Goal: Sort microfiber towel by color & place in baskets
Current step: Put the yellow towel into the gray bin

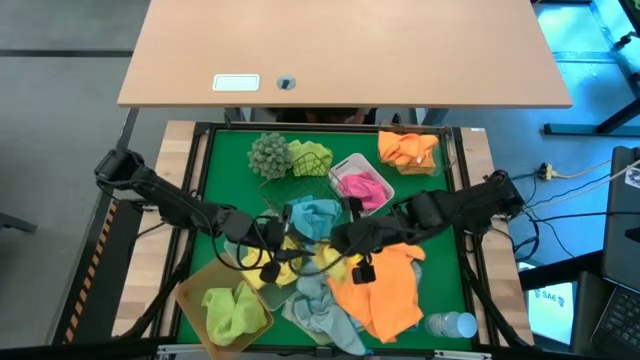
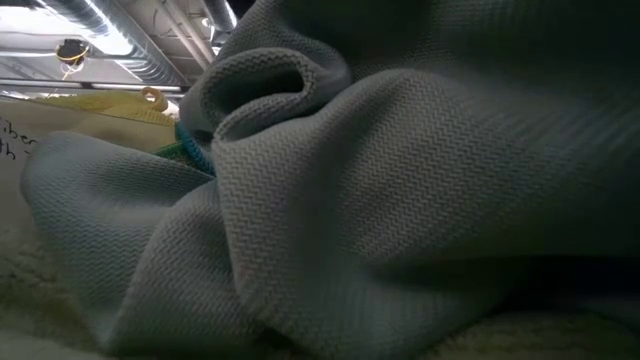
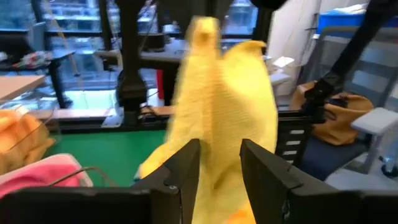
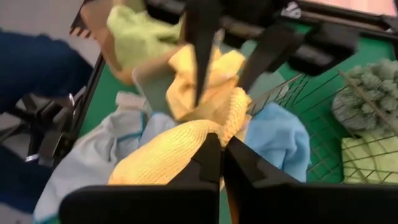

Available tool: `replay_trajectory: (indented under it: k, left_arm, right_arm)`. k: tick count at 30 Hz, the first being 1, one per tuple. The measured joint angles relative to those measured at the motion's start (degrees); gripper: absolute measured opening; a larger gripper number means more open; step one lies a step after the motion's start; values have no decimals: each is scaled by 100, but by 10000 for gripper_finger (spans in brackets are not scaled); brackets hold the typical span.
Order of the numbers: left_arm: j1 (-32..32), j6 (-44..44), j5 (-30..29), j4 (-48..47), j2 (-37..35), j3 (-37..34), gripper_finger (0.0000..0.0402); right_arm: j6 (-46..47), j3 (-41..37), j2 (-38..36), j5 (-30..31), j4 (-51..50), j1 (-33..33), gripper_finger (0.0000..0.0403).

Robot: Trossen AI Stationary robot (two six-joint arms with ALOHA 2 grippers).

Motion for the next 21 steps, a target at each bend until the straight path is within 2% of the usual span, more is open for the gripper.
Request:
replay_trajectory:
  k: [7,12,21]
  left_arm:
    - [87,24,100,179,47,0,112]
    - [87,34,406,408,45,0,112]
    - [87,176,722,492,45,0,112]
  right_arm:
    - [-381,-4,0,-252,698,-202,5]
    - [-624,-4,2,-238,1190,-252,5]
    - [-726,-4,2,-271,1234,-273,5]
